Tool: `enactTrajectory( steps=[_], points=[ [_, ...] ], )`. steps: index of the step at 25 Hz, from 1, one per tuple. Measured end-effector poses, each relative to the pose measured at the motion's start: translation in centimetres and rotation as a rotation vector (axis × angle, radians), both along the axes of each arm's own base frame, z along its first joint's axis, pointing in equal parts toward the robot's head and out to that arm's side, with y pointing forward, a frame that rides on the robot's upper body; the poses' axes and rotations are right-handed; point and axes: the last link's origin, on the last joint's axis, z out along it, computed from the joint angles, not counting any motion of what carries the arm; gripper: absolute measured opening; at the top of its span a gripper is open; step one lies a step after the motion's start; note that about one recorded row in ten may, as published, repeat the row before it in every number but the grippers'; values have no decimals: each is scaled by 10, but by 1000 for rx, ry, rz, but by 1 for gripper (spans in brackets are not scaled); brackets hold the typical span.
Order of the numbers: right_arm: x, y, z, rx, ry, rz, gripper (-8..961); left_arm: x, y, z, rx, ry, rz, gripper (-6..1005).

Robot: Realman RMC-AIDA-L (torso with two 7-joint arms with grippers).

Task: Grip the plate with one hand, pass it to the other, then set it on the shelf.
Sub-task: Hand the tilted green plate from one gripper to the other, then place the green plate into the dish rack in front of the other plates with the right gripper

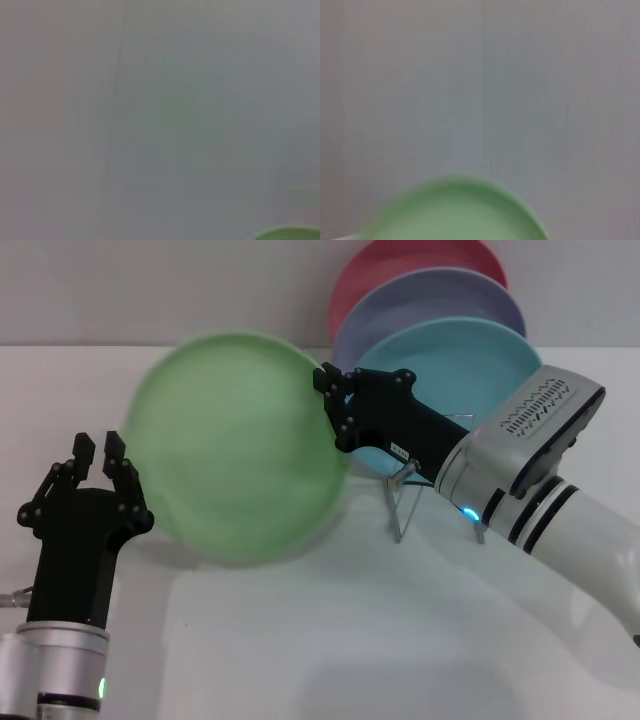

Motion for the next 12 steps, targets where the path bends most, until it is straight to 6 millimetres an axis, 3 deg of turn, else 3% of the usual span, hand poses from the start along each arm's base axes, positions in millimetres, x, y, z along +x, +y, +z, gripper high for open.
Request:
enactTrajectory(
  steps=[5, 12],
  points=[
    [-1, 1, 0, 1, -2, 2, 22, -3, -1, 2, -1, -27, -16, 238],
    [-4, 2, 0, 16, -18, 24, 20, -2, -17, 24, 114, -104, -134, 369]
  ],
)
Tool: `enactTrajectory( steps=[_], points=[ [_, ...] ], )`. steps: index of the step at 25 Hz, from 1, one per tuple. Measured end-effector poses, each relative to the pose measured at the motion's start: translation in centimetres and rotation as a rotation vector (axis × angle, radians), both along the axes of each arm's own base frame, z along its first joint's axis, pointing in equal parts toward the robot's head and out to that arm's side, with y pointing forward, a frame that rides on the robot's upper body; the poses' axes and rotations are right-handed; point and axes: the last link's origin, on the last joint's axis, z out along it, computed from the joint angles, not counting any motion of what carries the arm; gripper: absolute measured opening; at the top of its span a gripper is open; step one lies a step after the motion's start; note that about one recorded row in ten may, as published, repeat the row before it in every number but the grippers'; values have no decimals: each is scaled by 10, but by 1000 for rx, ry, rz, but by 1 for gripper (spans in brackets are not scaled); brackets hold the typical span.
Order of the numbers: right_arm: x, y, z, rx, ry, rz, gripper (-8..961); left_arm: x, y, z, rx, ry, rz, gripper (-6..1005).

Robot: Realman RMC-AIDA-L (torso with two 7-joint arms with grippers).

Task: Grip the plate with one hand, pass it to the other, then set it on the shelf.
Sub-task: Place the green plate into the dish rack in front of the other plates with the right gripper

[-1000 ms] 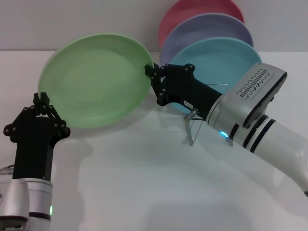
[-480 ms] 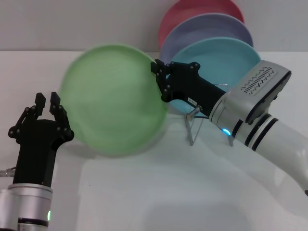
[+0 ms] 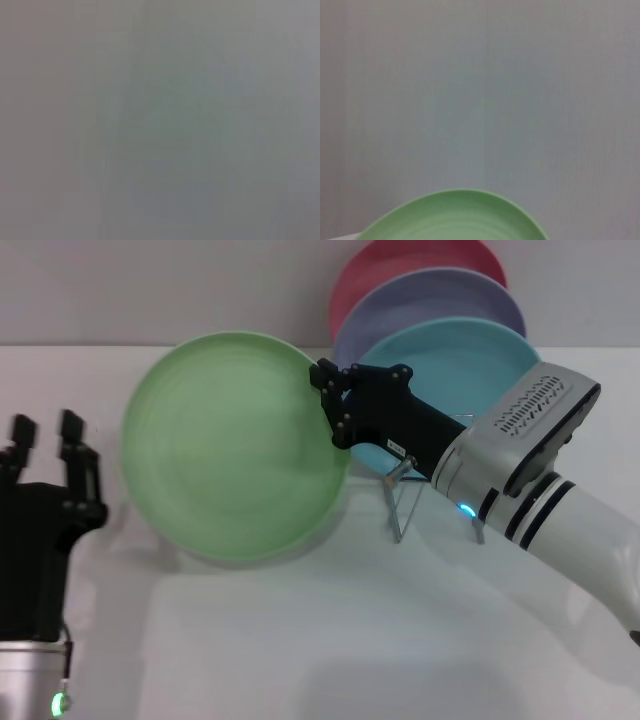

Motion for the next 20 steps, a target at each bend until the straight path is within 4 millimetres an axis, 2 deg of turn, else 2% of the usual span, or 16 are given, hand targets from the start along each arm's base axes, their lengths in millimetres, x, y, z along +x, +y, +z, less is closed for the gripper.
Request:
enactTrajectory(
  steps=[5, 11, 16, 20],
  points=[
    [-7, -7, 7, 66, 10, 97, 18, -17, -2, 19, 39, -74, -83, 393],
    [-5, -23, 35, 240, 69, 224, 18, -32, 6, 32, 32, -128, -112, 399],
    [8, -40, 66, 437, 75, 330, 19, -35, 8, 35, 43, -132, -102, 405],
    [24, -53, 87, 581, 9, 419, 19, -37, 9, 34, 36, -129, -92, 408]
  ],
)
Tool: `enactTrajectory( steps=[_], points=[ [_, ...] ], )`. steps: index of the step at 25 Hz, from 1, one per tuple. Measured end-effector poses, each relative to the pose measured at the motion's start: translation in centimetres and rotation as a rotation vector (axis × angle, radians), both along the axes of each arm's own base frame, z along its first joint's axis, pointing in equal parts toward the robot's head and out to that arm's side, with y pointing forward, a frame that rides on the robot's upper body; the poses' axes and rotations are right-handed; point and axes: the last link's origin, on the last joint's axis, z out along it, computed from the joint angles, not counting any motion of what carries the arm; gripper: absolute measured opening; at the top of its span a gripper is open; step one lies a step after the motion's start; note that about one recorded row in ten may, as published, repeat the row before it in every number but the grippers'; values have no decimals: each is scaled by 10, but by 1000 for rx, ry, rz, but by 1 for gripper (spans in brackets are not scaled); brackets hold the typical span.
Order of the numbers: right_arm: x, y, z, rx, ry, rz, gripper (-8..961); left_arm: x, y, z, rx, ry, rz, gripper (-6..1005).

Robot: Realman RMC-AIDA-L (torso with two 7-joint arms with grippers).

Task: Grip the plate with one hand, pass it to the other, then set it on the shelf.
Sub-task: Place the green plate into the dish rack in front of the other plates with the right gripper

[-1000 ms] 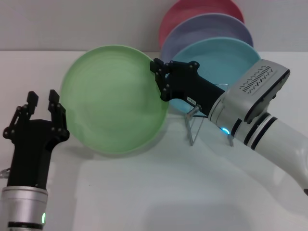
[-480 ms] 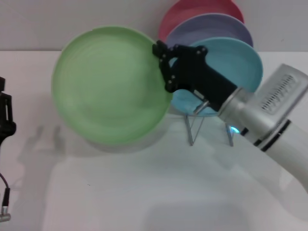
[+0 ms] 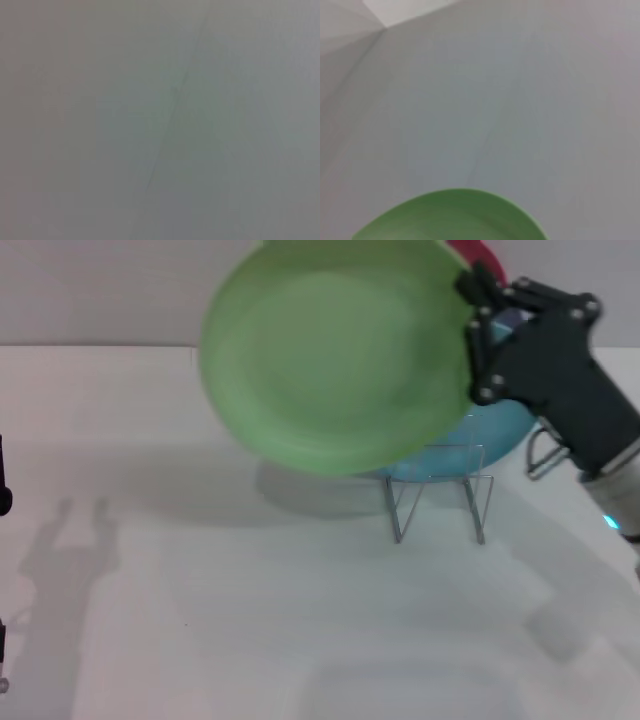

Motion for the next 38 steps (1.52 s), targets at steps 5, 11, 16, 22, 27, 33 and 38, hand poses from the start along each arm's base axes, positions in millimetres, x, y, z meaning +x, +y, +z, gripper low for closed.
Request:
enactTrajectory(
  steps=[5, 11, 16, 22, 27, 33, 38],
  points=[
    [21, -3, 22, 128, -97, 15, 18, -3, 3, -2, -33, -40, 8, 411],
    [35, 0, 51, 220, -166, 45, 17, -7, 5, -2, -56, -84, 13, 415],
    [45, 4, 60, 246, -268, 52, 17, -7, 4, -1, -43, -100, 24, 418],
    [57, 4, 61, 214, -364, 51, 18, -4, 5, -1, -31, -119, 19, 422],
    [64, 1, 58, 177, -412, 41, 17, -2, 6, -1, -32, -124, 15, 423],
    [73, 2, 50, 134, -472, 5, 18, -1, 6, -1, -32, -129, 8, 423],
    [77, 1, 42, 105, -486, -24, 19, -1, 5, -1, -33, -130, 10, 423]
  ],
)
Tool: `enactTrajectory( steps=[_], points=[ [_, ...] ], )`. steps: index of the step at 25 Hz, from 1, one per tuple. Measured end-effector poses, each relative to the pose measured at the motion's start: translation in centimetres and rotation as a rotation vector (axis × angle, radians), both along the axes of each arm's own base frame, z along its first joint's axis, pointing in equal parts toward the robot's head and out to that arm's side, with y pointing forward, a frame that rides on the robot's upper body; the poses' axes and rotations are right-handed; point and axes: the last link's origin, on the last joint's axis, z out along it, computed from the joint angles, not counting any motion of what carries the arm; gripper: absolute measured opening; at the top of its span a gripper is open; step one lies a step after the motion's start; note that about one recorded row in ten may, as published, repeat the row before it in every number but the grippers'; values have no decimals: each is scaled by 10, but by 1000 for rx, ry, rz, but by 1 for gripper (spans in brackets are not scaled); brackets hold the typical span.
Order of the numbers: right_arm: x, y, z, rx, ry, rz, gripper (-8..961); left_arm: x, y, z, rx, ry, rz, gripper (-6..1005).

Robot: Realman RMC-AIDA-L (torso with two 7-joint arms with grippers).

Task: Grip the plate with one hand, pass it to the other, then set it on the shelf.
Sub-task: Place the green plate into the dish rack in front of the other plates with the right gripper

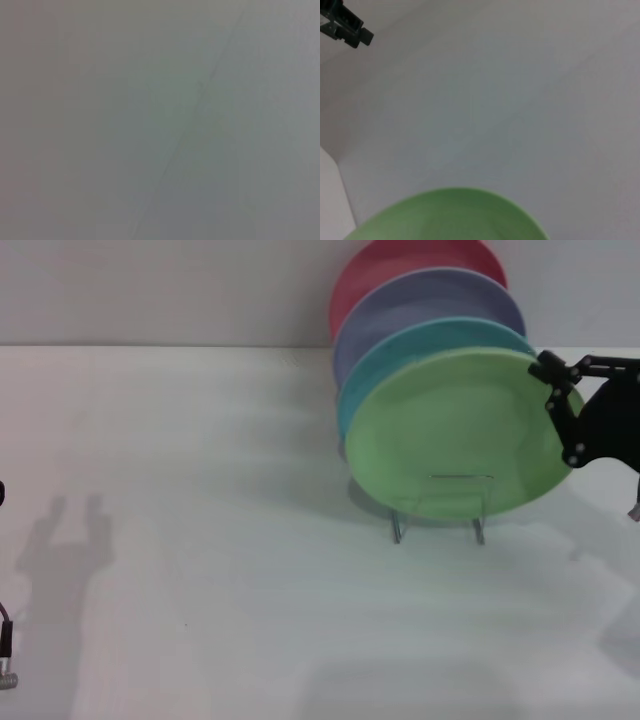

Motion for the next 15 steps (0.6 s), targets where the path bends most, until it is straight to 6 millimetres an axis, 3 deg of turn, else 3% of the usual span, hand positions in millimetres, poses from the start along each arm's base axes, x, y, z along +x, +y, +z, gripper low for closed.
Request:
enactTrajectory(
  steps=[12, 15],
  points=[
    [1, -5, -21, -38, 26, -62, 19, -4, -1, 4, -8, -28, -13, 422],
    [2, -7, -21, -47, 55, -80, 151, -4, -1, 4, -8, -28, -13, 422]
  ],
)
